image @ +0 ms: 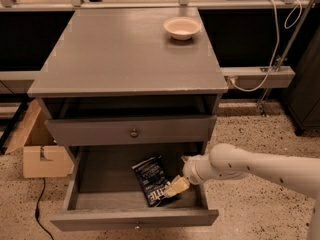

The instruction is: Pick blue chip bag from middle drawer and place on counter

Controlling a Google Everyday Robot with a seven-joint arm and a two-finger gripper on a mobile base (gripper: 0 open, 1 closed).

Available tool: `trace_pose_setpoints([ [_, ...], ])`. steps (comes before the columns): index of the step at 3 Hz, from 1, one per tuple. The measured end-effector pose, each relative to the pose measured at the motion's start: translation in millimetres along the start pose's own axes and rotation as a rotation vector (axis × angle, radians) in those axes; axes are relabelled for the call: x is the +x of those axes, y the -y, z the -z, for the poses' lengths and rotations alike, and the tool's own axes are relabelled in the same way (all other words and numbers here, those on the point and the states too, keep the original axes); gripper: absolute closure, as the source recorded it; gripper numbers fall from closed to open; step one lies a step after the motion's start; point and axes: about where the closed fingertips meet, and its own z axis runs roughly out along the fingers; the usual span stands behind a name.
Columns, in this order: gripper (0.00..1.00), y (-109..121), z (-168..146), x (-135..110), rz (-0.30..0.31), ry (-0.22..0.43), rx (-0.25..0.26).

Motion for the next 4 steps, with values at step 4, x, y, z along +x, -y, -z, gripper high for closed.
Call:
trace_pose_setpoints([
  [4, 0.19, 13, -84, 22, -0.127, -0.027, -0.045],
])
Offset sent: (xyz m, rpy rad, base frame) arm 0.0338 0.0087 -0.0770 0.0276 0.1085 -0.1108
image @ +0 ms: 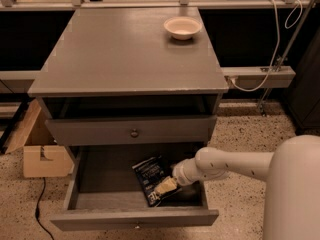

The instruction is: Pick blue chip bag from middle drawer and place on counter

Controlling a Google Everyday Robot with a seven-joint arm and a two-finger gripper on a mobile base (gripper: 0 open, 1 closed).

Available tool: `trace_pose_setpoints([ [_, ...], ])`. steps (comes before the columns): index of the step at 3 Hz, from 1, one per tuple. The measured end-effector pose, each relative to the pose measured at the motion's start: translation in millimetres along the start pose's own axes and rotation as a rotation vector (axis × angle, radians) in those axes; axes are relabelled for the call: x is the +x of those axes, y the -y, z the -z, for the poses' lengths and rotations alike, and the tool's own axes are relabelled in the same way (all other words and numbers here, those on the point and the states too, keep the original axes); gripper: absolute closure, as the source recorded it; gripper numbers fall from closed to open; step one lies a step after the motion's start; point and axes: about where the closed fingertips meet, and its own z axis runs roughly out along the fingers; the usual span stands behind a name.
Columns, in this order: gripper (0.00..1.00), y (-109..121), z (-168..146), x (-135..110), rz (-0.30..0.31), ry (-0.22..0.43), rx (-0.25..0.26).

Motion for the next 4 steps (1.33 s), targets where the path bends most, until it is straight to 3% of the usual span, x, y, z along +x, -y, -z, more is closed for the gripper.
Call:
trace_pose_setpoints([
  [2, 0.65, -20, -10, -5, 0.025, 0.003, -0.035],
  [3, 0.89, -32, 1, -15, 0.062, 0.059, -0.072],
  [4, 1.0, -49, 59, -51, 0.194, 0.257, -0.151],
])
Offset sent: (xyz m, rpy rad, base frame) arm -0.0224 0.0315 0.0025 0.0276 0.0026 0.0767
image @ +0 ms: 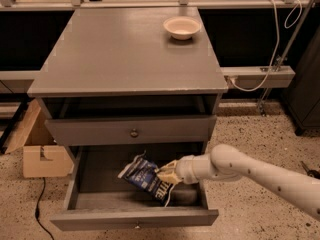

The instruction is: Pick blue chip bag from middle drawer and place on counter

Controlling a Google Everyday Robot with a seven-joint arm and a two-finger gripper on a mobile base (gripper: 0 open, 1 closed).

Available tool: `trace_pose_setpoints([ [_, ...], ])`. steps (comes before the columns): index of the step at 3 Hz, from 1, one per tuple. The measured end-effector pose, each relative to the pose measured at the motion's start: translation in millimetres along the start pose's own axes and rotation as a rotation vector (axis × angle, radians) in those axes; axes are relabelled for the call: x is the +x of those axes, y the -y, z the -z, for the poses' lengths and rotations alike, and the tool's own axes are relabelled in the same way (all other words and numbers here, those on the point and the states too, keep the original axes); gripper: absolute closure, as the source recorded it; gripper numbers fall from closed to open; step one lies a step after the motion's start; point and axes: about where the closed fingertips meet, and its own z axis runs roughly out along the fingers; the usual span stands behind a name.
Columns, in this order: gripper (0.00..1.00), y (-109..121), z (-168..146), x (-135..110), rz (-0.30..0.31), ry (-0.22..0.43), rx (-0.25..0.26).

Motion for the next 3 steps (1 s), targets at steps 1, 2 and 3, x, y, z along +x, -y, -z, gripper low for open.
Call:
trace_pose_setpoints([
  [1, 1.0, -13, 54, -36, 0.151, 0.136, -0.041],
  [2, 1.0, -21, 117, -65, 0.275, 0.225, -0.068],
  [3, 1.0, -41, 120, -62, 0.291, 0.231, -0.145],
])
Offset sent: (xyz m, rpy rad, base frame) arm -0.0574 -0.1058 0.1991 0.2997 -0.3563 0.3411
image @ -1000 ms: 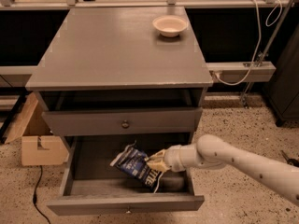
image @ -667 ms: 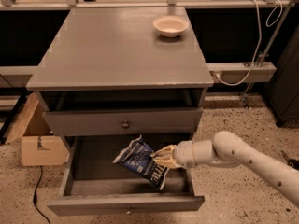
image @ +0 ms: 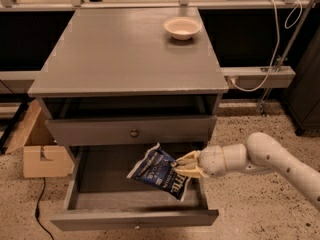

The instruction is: Pick blue chip bag from middle drawer and place on counter

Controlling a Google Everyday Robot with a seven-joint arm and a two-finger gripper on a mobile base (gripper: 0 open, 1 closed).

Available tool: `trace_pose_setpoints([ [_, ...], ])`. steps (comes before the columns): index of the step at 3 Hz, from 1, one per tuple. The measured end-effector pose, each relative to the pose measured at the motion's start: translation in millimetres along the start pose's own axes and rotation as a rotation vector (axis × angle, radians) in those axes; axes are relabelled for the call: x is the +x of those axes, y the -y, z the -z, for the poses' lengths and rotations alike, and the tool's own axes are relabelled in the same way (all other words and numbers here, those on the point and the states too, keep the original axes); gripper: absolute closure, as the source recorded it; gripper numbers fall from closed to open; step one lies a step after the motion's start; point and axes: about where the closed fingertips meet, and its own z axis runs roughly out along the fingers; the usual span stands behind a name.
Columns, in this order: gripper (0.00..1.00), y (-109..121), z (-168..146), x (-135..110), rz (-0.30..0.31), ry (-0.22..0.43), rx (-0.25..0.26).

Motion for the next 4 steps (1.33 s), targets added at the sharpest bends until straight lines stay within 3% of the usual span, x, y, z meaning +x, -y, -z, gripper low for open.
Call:
trace_pose_setpoints([
  [1, 1.0, 0, -1, 0, -0.001, -0.001, 0.0],
  [2, 1.0, 1, -3, -20, 0.022, -0.014, 0.006],
  [3, 1.0, 13, -1, -76, 0.099, -0.061, 0.057],
  [4, 1.0, 40, 10, -147, 0.169, -0.091, 0.12],
])
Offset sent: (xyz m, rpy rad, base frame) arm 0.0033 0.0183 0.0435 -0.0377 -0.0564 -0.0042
